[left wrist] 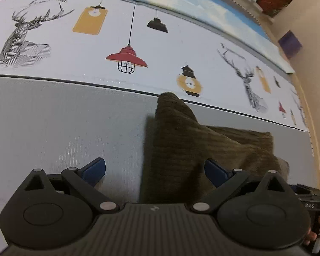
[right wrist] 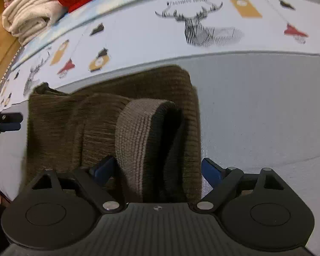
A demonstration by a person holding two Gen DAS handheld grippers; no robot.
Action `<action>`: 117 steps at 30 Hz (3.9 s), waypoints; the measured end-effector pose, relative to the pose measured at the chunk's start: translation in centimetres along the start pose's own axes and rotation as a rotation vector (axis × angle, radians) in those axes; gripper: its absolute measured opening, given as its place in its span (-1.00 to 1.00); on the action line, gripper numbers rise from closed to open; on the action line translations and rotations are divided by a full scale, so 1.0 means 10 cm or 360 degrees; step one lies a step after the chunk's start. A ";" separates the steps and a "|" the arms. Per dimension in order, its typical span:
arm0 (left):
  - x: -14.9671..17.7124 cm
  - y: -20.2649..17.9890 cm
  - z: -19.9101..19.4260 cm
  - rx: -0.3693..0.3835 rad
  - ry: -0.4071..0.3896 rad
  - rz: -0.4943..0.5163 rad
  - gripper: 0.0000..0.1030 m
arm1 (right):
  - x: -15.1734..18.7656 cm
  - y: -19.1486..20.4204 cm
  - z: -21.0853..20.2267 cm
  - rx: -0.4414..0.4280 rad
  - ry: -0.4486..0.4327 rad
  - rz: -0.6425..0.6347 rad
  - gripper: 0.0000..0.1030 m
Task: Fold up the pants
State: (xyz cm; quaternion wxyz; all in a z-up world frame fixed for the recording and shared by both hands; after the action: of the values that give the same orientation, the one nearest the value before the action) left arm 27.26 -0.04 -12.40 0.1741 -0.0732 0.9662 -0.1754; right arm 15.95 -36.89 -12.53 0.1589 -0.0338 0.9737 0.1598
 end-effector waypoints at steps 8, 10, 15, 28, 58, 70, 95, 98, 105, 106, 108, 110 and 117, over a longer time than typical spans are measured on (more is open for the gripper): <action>-0.16 0.03 0.40 0.0147 0.0170 -0.0132 0.98 | -0.10 -0.11 0.30 -0.0139 0.0145 0.0042 0.98; -0.18 0.03 0.49 0.0170 0.0194 -0.0135 1.00 | -0.12 -0.12 0.37 -0.0169 0.0177 0.0041 0.98; -0.20 -0.06 0.67 0.0286 0.0257 -0.0150 0.92 | -0.23 0.01 0.45 -0.0169 0.0202 -0.0065 0.93; -0.90 -0.27 0.08 0.0281 -0.0190 0.0033 0.02 | -0.78 0.25 0.11 -0.0367 -0.0171 -0.0029 0.04; -0.37 0.11 0.59 0.0080 0.0267 -0.0158 0.13 | -0.93 0.13 0.79 -0.0121 0.0028 0.0463 0.46; -0.33 -0.27 0.10 -0.0270 -0.0100 0.0403 0.31 | -1.07 0.29 0.60 0.0154 -0.0150 0.0216 0.24; 0.46 -0.86 -1.25 -0.0511 -0.0787 0.0718 0.85 | -0.62 1.04 -0.87 0.0358 -0.0885 -0.0300 0.56; 0.69 -0.86 -1.33 -0.0450 -0.0793 0.0565 0.99 | -0.43 1.14 -1.06 0.0331 -0.0956 -0.0262 0.54; 1.12 -0.79 -1.18 -0.0307 -0.0507 0.0274 0.99 | -0.14 1.27 -1.17 0.0254 -0.0917 -0.0165 0.55; 1.10 -0.79 -1.16 -0.0324 -0.0500 0.0269 0.99 | -0.12 1.26 -1.13 0.0248 -0.0881 -0.0156 0.54; 1.07 -0.74 -1.09 -0.0349 -0.0469 0.0264 0.99 | -0.10 1.30 -1.07 0.0268 -0.0834 -0.0183 0.54; 1.04 -0.72 -1.00 -0.0389 -0.0418 0.0262 0.99 | -0.10 1.33 -1.03 0.0329 -0.0817 -0.0231 0.54; 0.95 -0.70 -0.86 -0.0438 -0.0383 0.0235 0.99 | -0.09 1.40 -0.93 0.0389 -0.0755 -0.0297 0.54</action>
State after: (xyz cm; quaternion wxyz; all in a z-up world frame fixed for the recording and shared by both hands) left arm 15.87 -5.74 -5.27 0.2892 -0.0456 0.9560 -0.0186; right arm 12.43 -26.61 0.35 0.3991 -0.0656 0.9141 0.0294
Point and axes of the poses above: each gripper's, at about its wrist camera, not at the fingertips, and z roughly the way its jaws point, y to its left, x to its underside, the point moved 5 cm from there along z, roughly the way its jaws point, and after that the axes turned 5 degrees about -z, right-handed, at the moved point
